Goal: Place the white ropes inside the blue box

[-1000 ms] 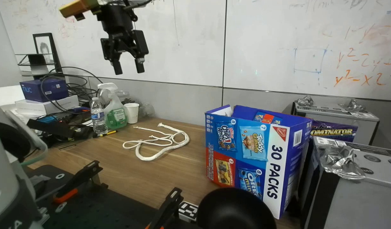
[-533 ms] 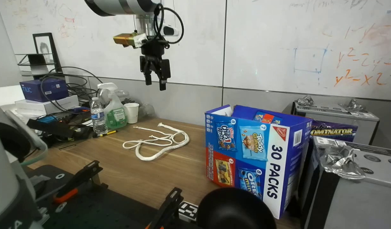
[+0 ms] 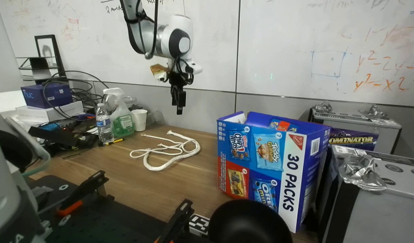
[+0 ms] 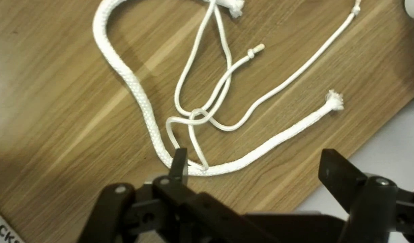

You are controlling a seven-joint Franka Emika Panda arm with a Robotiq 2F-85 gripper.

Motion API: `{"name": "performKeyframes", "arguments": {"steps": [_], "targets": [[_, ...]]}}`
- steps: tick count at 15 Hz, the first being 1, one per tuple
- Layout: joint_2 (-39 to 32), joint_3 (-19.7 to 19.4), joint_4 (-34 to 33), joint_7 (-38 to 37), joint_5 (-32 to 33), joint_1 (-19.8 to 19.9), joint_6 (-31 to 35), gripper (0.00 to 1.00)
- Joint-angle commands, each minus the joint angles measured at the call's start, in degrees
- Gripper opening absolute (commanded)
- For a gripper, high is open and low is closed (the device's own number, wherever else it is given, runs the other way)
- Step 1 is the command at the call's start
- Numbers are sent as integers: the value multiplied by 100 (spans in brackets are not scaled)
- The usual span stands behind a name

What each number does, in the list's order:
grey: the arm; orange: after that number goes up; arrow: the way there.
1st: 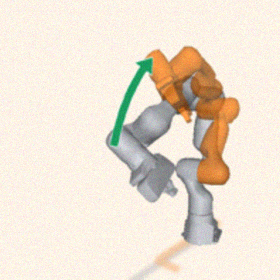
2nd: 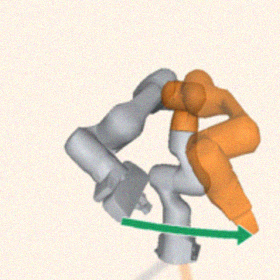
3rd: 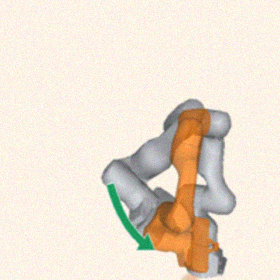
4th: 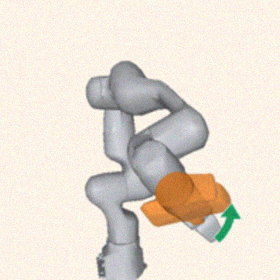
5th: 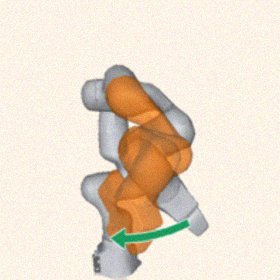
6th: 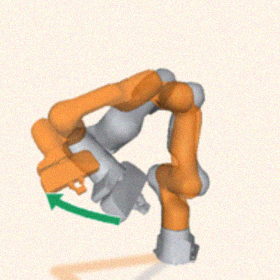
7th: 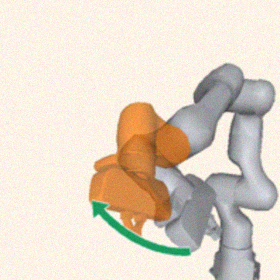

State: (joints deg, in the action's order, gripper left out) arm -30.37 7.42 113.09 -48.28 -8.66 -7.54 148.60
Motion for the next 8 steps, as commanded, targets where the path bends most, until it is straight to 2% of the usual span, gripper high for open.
{"name": "performKeyframes", "arguments": {"steps": [1, 4, 8], "targets": [[-1217, -392, -1436, -818, -425, -430, -152, 100], [-2007, -580, -2338, -1617, -597, -667, -326, 100], [-2468, -665, -2854, -2492, -564, -898, -448, 100]]}}
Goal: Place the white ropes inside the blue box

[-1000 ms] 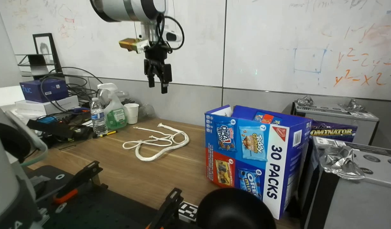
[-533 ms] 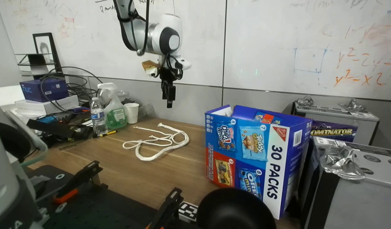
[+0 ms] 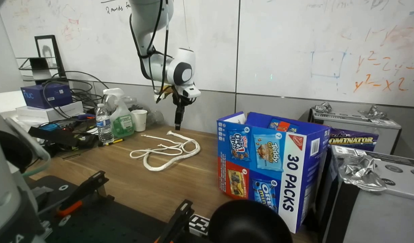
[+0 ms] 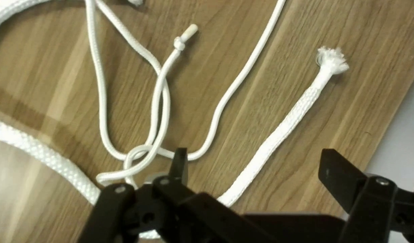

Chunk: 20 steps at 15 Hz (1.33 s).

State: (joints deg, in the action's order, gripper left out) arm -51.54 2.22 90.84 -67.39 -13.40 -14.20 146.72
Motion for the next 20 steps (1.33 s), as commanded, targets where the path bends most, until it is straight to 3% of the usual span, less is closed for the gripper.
{"name": "performKeyframes", "arguments": {"steps": [1, 5, 14, 20], "targets": [[-400, -151, -667, -707, -38, -290, -260, 100], [-196, -28, -425, -849, 18, -352, -527, 100], [309, -171, 657, -1007, 22, -381, -208, 100], [3, -241, 636, -1437, -85, -219, -31, 100]]}}
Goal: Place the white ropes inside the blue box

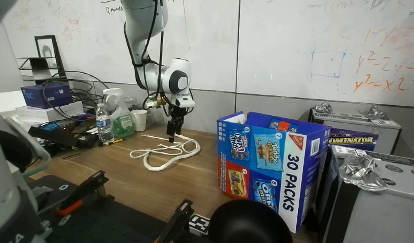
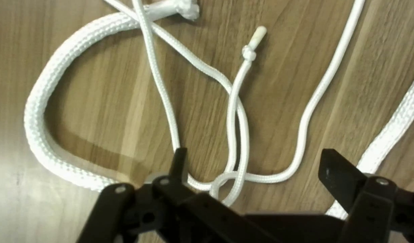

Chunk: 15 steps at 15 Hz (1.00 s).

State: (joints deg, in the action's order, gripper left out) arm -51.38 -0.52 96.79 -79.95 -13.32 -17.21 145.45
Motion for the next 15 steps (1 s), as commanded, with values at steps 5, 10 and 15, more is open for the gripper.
{"name": "performKeyframes", "arguments": {"steps": [5, 10, 15], "targets": [[61, 100, 169, -246, -98, 132, 80, 100], [-23, 201, 190, -385, -262, 136, 308, 100], [-115, 16, 312, -932, -230, -26, 852, 100]]}}
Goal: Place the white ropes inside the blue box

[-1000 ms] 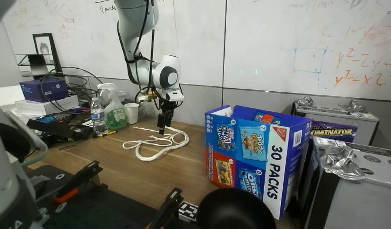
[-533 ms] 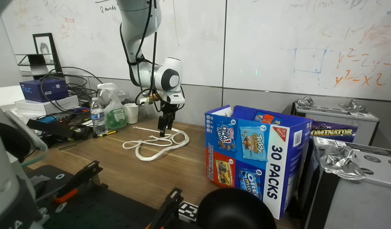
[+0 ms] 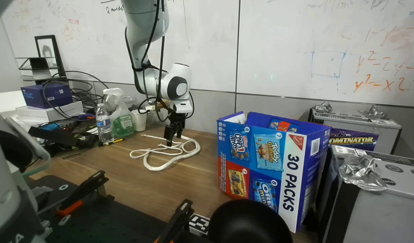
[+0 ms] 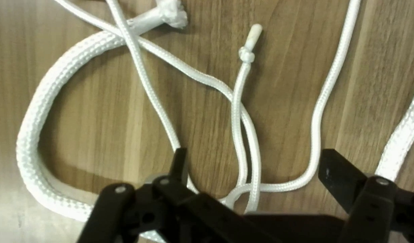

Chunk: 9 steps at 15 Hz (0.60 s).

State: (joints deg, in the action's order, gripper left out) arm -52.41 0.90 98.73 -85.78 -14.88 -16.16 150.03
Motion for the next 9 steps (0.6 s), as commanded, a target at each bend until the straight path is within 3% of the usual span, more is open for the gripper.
{"name": "performKeyframes", "arguments": {"steps": [1, 9], "targets": [[-48, -165, 138, -452, -57, -155, 490, 100], [44, -691, 411, -1335, 171, -552, 682, 100]]}}
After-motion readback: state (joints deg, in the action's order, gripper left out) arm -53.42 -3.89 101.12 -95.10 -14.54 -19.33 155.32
